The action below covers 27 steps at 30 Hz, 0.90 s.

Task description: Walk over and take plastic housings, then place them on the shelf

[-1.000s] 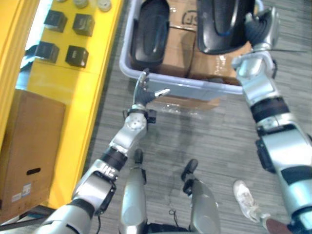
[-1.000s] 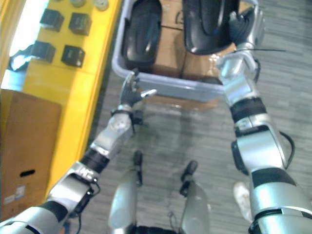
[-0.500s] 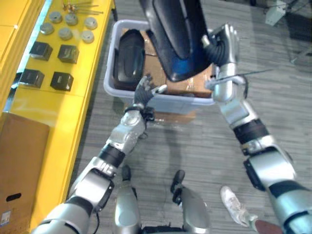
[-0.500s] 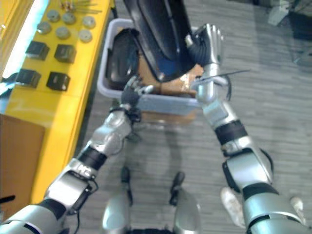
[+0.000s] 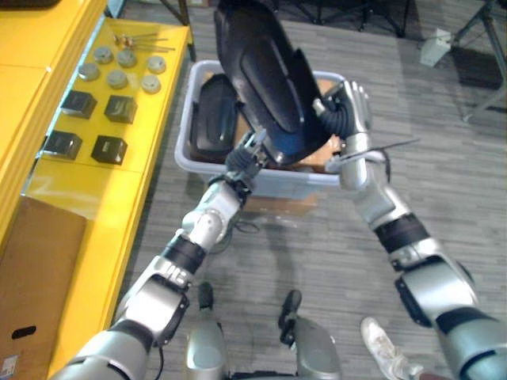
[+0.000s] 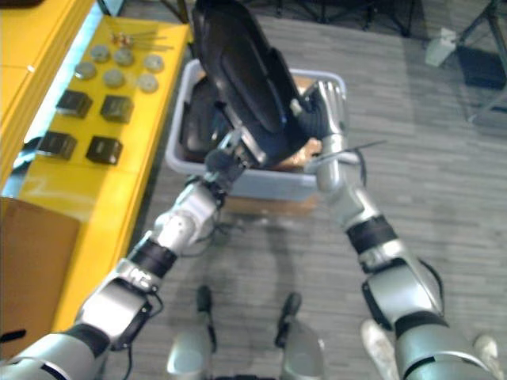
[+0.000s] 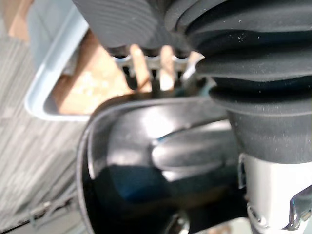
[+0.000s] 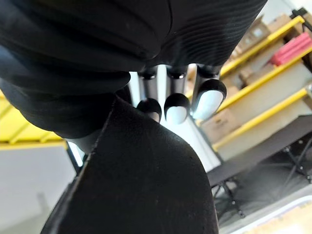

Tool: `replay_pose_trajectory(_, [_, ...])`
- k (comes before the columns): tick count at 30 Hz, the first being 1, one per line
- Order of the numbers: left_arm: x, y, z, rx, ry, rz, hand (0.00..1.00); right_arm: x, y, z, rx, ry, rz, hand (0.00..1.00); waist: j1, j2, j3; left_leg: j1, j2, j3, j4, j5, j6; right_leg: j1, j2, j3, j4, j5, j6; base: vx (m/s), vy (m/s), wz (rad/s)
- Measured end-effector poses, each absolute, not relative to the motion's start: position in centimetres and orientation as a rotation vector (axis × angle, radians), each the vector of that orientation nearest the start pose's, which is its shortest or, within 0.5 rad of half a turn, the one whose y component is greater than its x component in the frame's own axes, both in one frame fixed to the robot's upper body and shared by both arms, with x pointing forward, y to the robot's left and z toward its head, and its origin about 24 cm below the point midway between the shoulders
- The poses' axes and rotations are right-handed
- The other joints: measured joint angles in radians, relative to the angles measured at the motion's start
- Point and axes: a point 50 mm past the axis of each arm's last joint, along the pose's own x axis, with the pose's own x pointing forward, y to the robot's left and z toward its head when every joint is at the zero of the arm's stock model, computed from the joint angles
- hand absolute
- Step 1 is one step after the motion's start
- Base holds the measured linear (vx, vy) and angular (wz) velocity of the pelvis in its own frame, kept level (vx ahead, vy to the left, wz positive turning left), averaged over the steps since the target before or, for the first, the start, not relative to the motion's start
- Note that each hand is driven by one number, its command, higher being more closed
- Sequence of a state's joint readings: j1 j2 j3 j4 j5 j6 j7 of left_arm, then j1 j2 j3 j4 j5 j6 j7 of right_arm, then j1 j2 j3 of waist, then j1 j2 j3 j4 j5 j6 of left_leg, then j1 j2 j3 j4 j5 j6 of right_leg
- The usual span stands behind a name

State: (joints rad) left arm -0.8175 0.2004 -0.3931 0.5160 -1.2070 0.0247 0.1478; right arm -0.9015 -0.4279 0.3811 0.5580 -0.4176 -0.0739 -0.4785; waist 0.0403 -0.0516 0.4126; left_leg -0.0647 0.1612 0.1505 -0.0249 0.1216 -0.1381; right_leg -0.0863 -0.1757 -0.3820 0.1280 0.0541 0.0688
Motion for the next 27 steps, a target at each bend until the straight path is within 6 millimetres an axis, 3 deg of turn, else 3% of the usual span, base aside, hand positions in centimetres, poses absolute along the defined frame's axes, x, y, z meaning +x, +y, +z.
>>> replay_pose_trajectory(3, [37.0, 6.7, 13.3, -0.689, 0.125, -0.296, 0.00, 37.5, -13.4, 19.7, -0.922, -0.633, -0.165, 1.00, 0.001, -0.003, -0.044, -0.003, -0.001, 0.001, -0.004, 0.000, 0.000, 0.005, 0.003, -0.002, -0.020, 0.006, 0.002, 0.03, 0.008, 0.00])
replay_pose_trajectory(11, [37.0, 7.1, 12.2, -0.600, 0.151, -0.195, 0.00, 35.9, -11.4, 18.3, -0.858, -0.673, -0.047, 1.00, -0.001, -0.013, -0.061, 0.030, -0.001, 0.011, -0.021, -0.001, 0.000, 0.042, 0.011, -0.001, -0.054, 0.021, 0.006, -0.01, 0.005, -0.02])
replay_pose_trajectory(12, [37.0, 7.2, 11.3, -0.577, 0.175, -0.165, 1.00, 35.5, -11.0, 17.7, -0.836, -0.669, -0.023, 1.00, -0.002, -0.022, -0.079, 0.032, -0.001, 0.014, -0.025, -0.001, 0.000, 0.042, 0.012, 0.001, -0.060, 0.023, 0.006, -0.01, 0.006, -0.05])
replay_pose_trajectory(16, [36.5, 7.4, 9.7, -0.575, 0.218, -0.118, 1.00, 34.6, -10.5, 16.1, -0.798, -0.634, 0.032, 1.00, -0.002, -0.038, -0.116, 0.048, -0.001, 0.022, -0.039, 0.000, -0.001, 0.055, 0.016, 0.004, -0.077, 0.027, 0.009, 0.04, 0.000, -0.05])
replay_pose_trajectory(22, [36.3, 7.9, 9.5, -0.618, 0.166, -0.059, 1.00, 33.2, -10.3, 14.3, -0.709, -0.584, 0.059, 1.00, -0.005, -0.040, -0.124, 0.060, -0.001, 0.028, -0.046, 0.000, -0.001, 0.065, 0.018, 0.008, -0.091, 0.033, 0.009, 0.00, 0.000, -0.01])
replay_pose_trajectory(24, [36.0, 8.2, 8.8, -0.647, 0.164, -0.030, 1.00, 32.4, -10.3, 12.6, -0.670, -0.530, 0.070, 1.00, -0.009, -0.040, -0.134, 0.081, -0.001, 0.032, -0.053, -0.004, -0.003, 0.089, 0.021, 0.009, -0.106, 0.034, 0.010, 0.00, 0.000, 0.00])
replay_pose_trajectory(27, [35.8, 8.5, 8.4, -0.702, 0.140, -0.025, 1.00, 31.3, -10.0, 12.2, -0.629, -0.539, 0.086, 1.00, -0.013, -0.040, -0.141, 0.082, -0.002, 0.043, -0.053, -0.006, -0.001, 0.089, 0.022, 0.017, -0.117, 0.039, 0.012, 0.01, 0.002, -0.08])
